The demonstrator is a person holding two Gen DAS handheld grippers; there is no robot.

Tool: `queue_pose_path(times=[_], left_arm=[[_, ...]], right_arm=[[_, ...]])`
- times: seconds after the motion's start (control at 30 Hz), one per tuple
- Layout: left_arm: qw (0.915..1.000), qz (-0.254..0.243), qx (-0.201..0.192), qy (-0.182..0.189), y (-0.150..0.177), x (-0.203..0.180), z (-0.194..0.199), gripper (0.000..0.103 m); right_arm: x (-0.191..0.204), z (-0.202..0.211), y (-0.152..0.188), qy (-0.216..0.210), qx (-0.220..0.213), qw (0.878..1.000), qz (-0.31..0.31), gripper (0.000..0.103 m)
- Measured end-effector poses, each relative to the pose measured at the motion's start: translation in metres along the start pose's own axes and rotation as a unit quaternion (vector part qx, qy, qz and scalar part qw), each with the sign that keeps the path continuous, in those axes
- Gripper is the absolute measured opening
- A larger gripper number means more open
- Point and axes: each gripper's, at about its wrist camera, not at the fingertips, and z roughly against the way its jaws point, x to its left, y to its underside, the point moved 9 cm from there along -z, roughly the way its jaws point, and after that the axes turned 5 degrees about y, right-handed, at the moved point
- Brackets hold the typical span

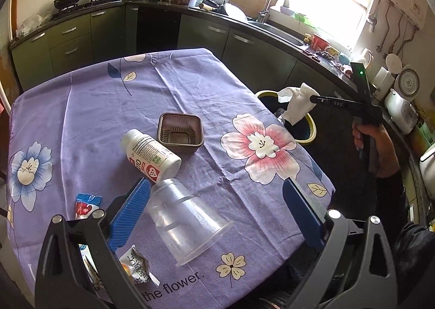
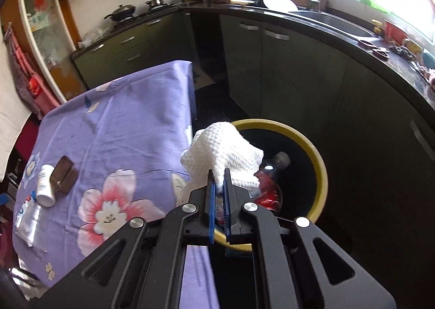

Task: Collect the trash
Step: 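Carry the tissue over the bin and open the right gripper, then reach to the brown plastic tray and grasp its rim with the left gripper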

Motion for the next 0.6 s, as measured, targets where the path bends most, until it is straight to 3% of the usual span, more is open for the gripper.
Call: queue_pose_path(times=[0.3, 0.37, 0.4, 0.6], left_arm=[[0.9999, -0.008, 0.011, -0.004, 0.002, -0.004, -0.005, 0.093], [0.9999, -0.008, 0.014, -0.004, 0.002, -0.004, -0.006, 0.093], [0.9998, -0.009, 0.015, -0.004, 0.002, -0.004, -0.007, 0.093], [0.9997, -0.012, 0.019, -0.004, 0.004, -0.005, -0.009, 0.093]], right_arm=[[-0.054, -0.037, 0.013, 0.090, 0.021, 0.996, -0.014, 0.010], [-0.058, -0.042, 0.017, 0.104, 0.029, 0.994, -0.012, 0.034], [-0.057, -0.044, 0.018, 0.102, 0.030, 0.994, -0.016, 0.052], [-0.051, -0.035, 0.016, 0.102, 0.011, 0.995, -0.021, 0.056]])
